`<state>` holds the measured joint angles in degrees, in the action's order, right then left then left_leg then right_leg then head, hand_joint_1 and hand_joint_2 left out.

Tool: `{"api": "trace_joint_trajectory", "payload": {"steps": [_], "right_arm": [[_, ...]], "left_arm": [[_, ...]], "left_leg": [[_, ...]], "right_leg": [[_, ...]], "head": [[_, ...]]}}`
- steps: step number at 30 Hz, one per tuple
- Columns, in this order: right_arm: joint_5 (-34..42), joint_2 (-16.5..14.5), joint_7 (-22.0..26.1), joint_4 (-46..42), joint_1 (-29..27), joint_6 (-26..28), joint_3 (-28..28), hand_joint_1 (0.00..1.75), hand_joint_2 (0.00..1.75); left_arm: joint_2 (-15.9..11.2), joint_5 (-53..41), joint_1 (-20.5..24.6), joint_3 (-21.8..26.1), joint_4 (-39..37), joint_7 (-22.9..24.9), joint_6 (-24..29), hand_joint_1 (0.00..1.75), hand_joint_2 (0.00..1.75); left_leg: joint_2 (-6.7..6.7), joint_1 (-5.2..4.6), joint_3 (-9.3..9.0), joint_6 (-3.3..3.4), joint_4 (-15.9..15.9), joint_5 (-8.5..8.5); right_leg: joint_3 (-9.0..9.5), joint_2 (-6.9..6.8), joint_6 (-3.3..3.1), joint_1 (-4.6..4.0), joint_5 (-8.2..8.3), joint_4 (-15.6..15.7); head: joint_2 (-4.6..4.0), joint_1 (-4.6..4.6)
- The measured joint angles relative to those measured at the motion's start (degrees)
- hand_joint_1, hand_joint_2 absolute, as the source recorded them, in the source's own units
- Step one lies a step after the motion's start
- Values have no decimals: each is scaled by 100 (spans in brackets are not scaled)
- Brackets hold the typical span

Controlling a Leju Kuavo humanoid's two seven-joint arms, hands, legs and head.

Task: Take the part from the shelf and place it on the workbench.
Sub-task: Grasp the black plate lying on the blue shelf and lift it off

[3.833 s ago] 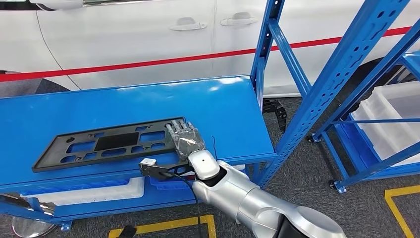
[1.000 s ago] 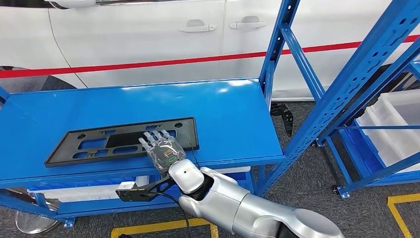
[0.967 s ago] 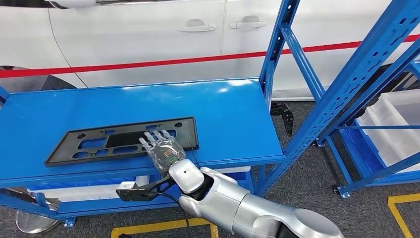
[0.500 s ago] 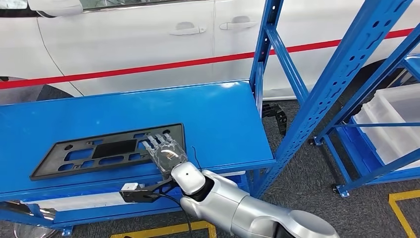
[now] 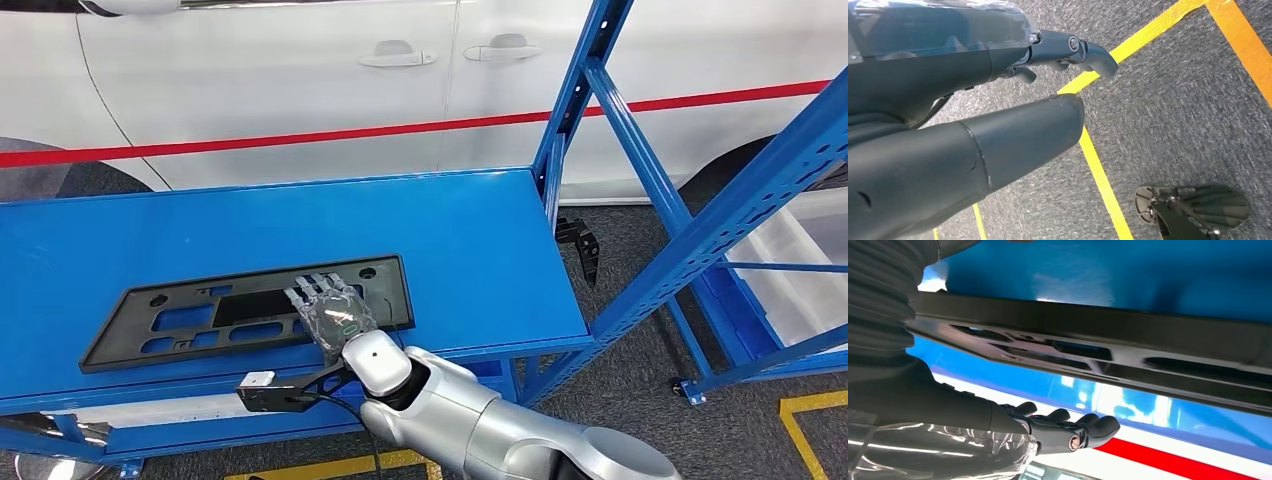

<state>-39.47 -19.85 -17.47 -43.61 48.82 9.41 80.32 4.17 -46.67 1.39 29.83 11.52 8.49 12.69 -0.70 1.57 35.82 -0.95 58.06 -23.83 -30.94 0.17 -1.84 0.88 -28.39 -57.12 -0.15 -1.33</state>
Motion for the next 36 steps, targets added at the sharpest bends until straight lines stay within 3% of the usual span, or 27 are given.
{"api": "trace_joint_trajectory", "payload": {"steps": [3,5,7,12,14,23,36], "right_arm": [[137,0,64,-23,-46,113,8,0,175],[263,0,149,-23,-109,209,4,0,175],[363,0,217,-16,-170,263,-1,0,175],[492,2,367,97,-245,398,-80,0,175],[513,2,414,162,-253,444,-108,0,175],[431,4,320,514,-255,503,-202,0,175],[144,2,-495,539,148,9,-214,0,175]], "left_arm": [[0,-35,0,1,0,20,22,0,0],[0,-67,0,1,0,19,33,0,0],[-1,-88,-2,1,0,1,44,0,0],[-4,-91,-2,2,0,-79,78,0,0],[-5,-91,-3,4,0,-92,86,0,0],[-7,-199,-4,9,0,-109,83,0,0],[-68,-420,5,9,0,-106,61,0,0]], "left_leg": [[2,-23,-7,38,1,-6],[2,-36,-9,48,3,-5],[3,-45,-9,51,5,-4],[8,-49,-10,53,12,-2],[8,-49,-14,52,12,-1],[11,-44,-27,34,-1,10],[11,-40,-30,12,-8,25]], "right_leg": [[9,-2,-26,10,2,15],[9,-7,-11,20,7,18],[7,-12,45,31,17,20],[6,-13,279,47,33,26],[4,-14,308,43,35,21],[-4,-13,315,27,29,-13],[-12,-25,293,23,15,-29]], "head": [[0,0],[0,-1],[0,-2],[0,-3],[0,-4],[0,-4],[0,-3]]}}
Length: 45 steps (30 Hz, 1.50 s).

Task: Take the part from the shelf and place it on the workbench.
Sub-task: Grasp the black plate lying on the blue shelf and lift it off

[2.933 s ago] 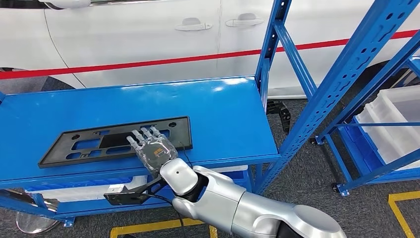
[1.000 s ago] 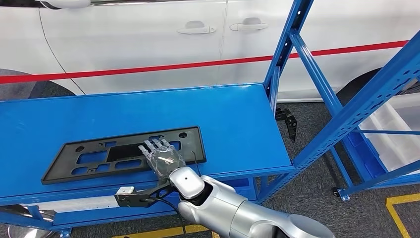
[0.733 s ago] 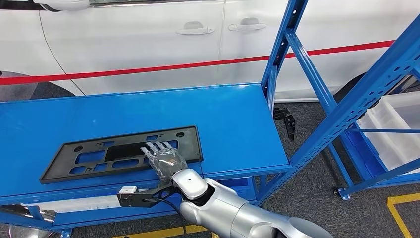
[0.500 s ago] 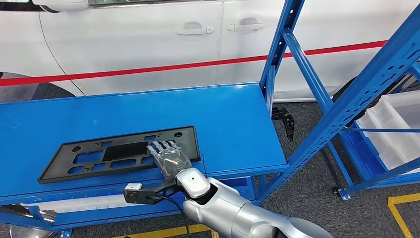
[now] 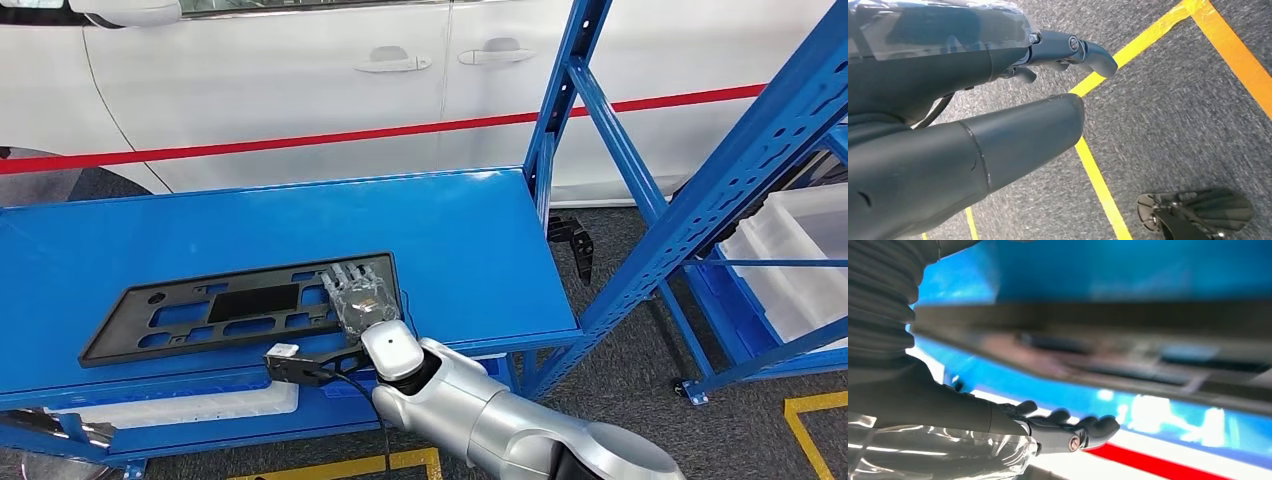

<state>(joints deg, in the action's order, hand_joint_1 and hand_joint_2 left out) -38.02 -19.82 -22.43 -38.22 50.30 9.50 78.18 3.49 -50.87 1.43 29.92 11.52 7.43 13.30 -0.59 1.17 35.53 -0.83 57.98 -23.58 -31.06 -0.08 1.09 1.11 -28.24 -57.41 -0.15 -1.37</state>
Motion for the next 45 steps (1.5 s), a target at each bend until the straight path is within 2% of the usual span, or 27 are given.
{"api": "trace_joint_trajectory", "payload": {"steps": [6,13,25,45], "right_arm": [[-42,0,-89,-61,140,-95,30,0,175],[-74,0,26,-33,112,-92,68,0,175],[-112,0,213,115,-28,-22,144,0,175],[-119,0,219,126,-19,-22,136,0,175]], "left_arm": [[-57,-34,-7,22,0,147,31,0,0],[-61,-62,-8,39,0,177,35,0,0],[-50,-51,-12,97,0,97,69,0,0],[-50,-10,-16,220,0,94,121,0,0]], "left_leg": [[0,0,-2,-6,4,8],[1,0,0,-11,2,3],[1,1,-1,-14,1,0],[1,1,-2,-14,1,0]], "right_leg": [[2,1,2,0,10,-8],[-1,2,7,0,8,-10],[-6,2,5,0,4,-11],[-3,2,5,0,4,-12]], "head": [[0,-1],[0,-1],[0,-1],[0,-1]]}}
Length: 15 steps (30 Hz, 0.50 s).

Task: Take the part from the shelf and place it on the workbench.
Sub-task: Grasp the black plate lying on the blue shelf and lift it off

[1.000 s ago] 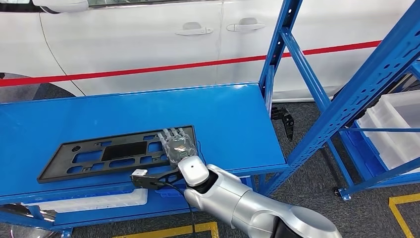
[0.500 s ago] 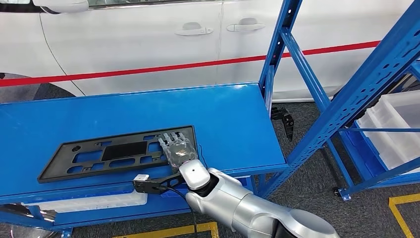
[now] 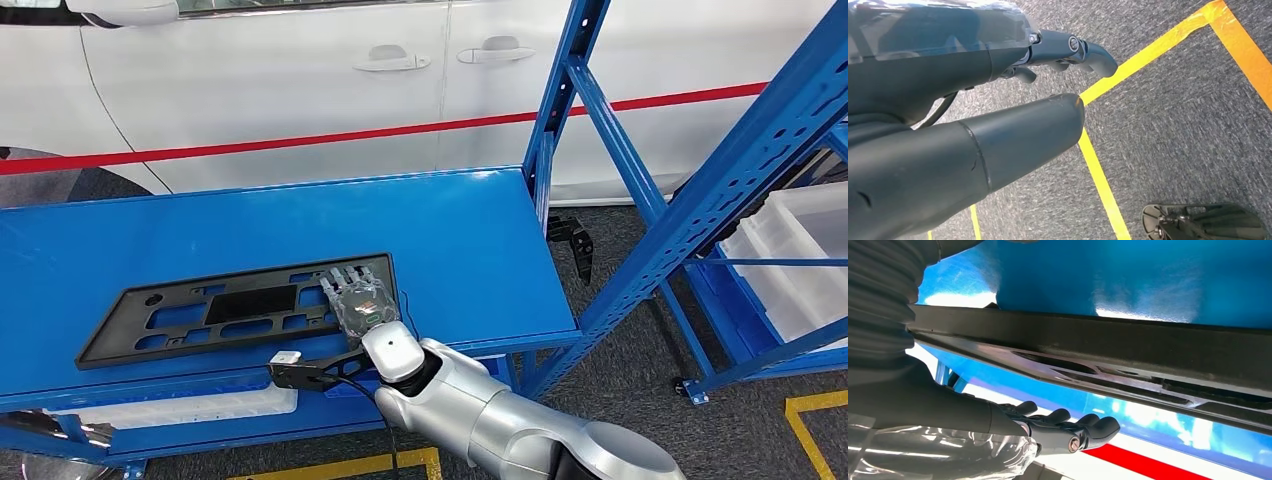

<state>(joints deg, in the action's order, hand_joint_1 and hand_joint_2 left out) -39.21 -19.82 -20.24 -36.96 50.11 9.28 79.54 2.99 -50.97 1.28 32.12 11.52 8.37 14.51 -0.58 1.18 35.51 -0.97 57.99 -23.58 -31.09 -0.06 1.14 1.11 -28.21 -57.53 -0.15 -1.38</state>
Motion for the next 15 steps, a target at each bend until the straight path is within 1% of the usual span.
{"api": "trace_joint_trajectory", "payload": {"steps": [1,4,5,10,15], "right_arm": [[0,0,1,0,0,0,0,3,175],[31,0,20,0,0,4,-5,134,175],[72,0,48,-1,0,10,-12,175,175],[347,0,291,-30,15,114,-107,175,175],[446,0,322,-87,74,175,-174,175,175]], "left_arm": [[0,0,0,1,0,0,0,0,0],[0,-2,0,7,0,-3,1,0,0],[0,-3,-1,12,0,-8,-1,0,0],[0,-33,-3,57,0,-32,-18,0,0],[0,-72,-3,124,0,-37,3,0,0]], "left_leg": [[0,0,0,0,0,0],[0,0,0,0,0,0],[0,0,0,0,0,0],[0,0,1,0,0,0],[0,0,1,0,0,0]], "right_leg": [[0,0,0,0,0,0],[0,0,0,0,0,0],[0,0,0,0,0,0],[2,0,0,0,0,-1],[1,0,0,0,0,-1]], "head": [[0,0],[0,1],[0,1],[0,0],[0,0]]}}
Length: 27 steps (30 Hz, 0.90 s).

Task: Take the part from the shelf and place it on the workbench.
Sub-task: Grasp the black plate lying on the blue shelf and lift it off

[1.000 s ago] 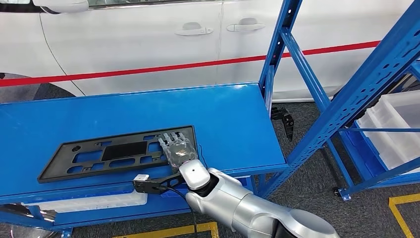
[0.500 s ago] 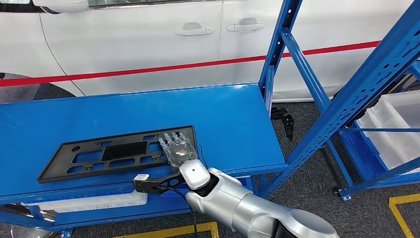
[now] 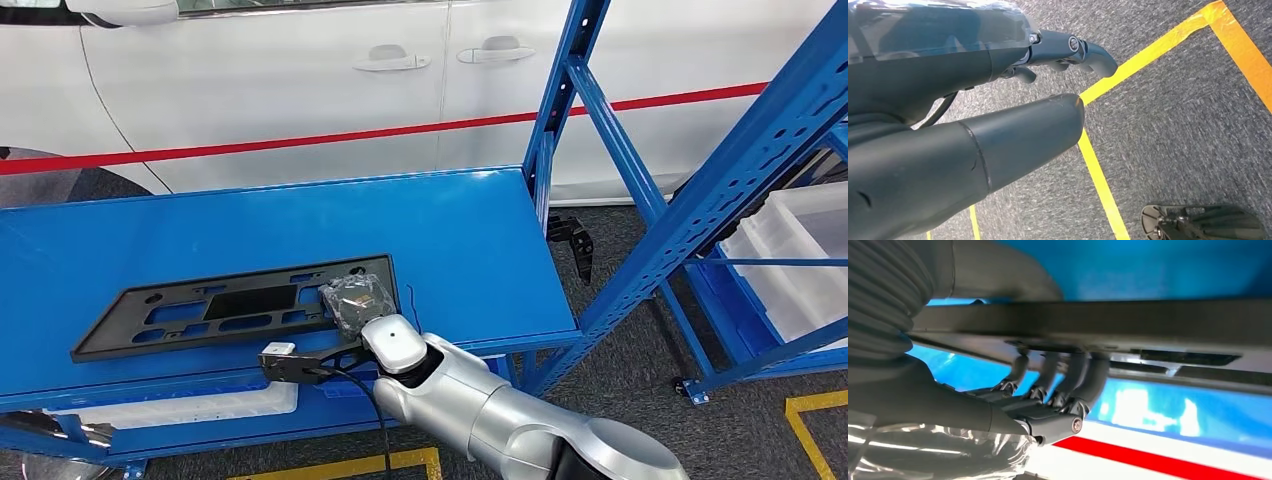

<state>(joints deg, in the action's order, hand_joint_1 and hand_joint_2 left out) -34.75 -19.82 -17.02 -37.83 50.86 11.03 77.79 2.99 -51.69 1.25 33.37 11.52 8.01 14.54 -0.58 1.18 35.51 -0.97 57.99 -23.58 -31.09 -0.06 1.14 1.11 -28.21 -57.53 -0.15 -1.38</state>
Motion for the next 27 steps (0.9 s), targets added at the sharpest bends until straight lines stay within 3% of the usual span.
{"api": "trace_joint_trajectory", "payload": {"steps": [20,23,27], "right_arm": [[205,4,380,186,24,515,-342,175,175],[642,4,696,180,-23,866,-534,175,175],[1700,3,1464,-90,-80,1247,-1145,175,175]], "left_arm": [[-4,-184,-3,69,0,-83,2,0,0],[-3,-184,-8,104,0,-86,10,0,0],[0,-188,-16,209,0,-101,32,0,0]], "left_leg": [[-2,0,-11,0,0,0],[-1,0,-12,0,0,0],[7,0,-11,0,1,1]], "right_leg": [[7,-2,-5,1,-3,0],[7,2,-5,0,-3,0],[4,9,-5,-1,3,0]], "head": [[0,0],[0,1],[0,0]]}}
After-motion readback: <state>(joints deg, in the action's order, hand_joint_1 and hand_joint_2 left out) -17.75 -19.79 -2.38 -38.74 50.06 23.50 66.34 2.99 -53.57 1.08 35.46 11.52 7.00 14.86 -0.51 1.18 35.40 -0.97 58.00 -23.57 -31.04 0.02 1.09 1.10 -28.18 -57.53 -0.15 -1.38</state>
